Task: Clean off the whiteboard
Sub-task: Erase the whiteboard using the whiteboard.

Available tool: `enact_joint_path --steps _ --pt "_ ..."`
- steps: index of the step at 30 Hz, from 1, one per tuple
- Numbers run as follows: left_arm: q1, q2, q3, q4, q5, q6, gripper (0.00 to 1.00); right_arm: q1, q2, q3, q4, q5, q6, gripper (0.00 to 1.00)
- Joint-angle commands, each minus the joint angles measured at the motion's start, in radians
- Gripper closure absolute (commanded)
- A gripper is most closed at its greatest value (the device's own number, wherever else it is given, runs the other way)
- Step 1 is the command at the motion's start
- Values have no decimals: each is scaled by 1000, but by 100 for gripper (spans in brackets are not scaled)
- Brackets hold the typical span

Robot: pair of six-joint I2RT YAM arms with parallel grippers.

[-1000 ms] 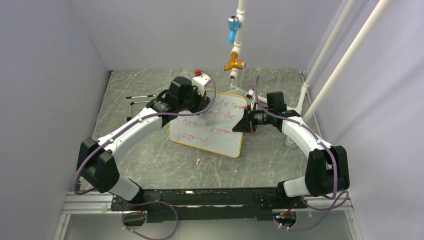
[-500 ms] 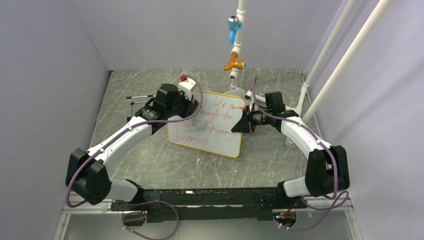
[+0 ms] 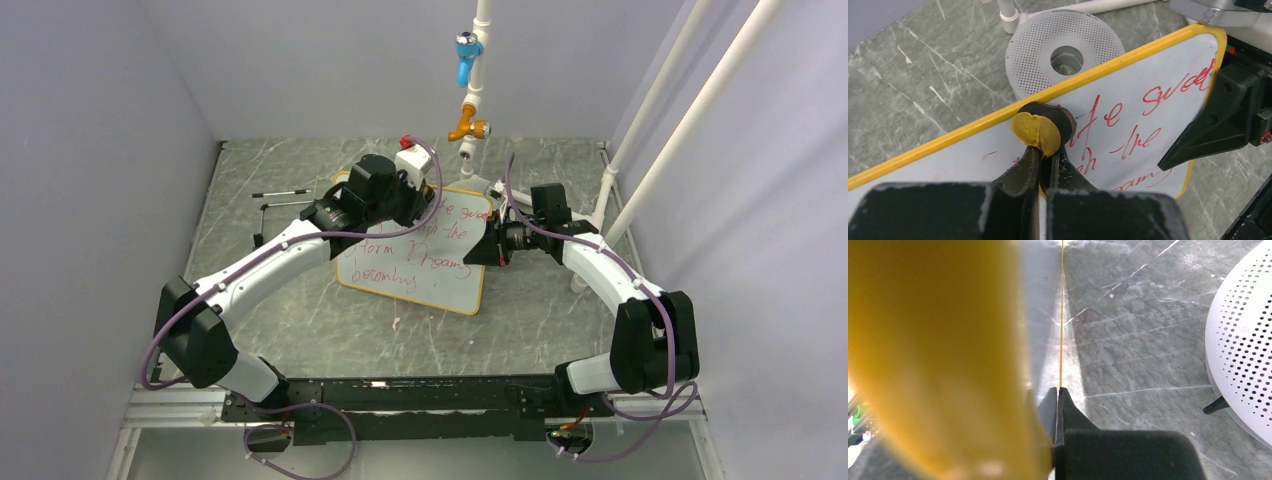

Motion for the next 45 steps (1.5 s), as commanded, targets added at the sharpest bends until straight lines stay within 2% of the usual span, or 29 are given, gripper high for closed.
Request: enact_joint_path --steps 1,7,11,14,21,27,31,38,42,45 --pt "32 -30 -17 5 -117 2 100 25 -26 29 -21 1 -81 100" --pt "138 -146 -170 28 -106 -14 100 25 -23 27 -18 -1 -80 100" --pt "143 -147 -161 37 -59 -19 100 25 -18 27 -17 2 -79 100" --pt "112 -130 -138 51 -19 -31 100 25 -18 27 -19 6 -81 100" --pt "-19 -80 -113 79 -42 -52 100 25 -22 29 -21 -3 -82 100" --pt "-38 -60 -117 79 -96 -58 100 25 -20 29 -23 4 -86 100" --pt "-6 -106 -168 78 -140 -35 100 25 -23 28 -25 7 -90 100" --pt "130 -231 -294 104 -86 -47 100 26 -21 33 -32 4 -98 100" --pt "131 -234 -288 122 -55 -51 100 25 -18 33 -33 5 -103 100" --pt "88 -214 -274 158 -41 -64 100 26 -21 31 -32 10 -104 100"
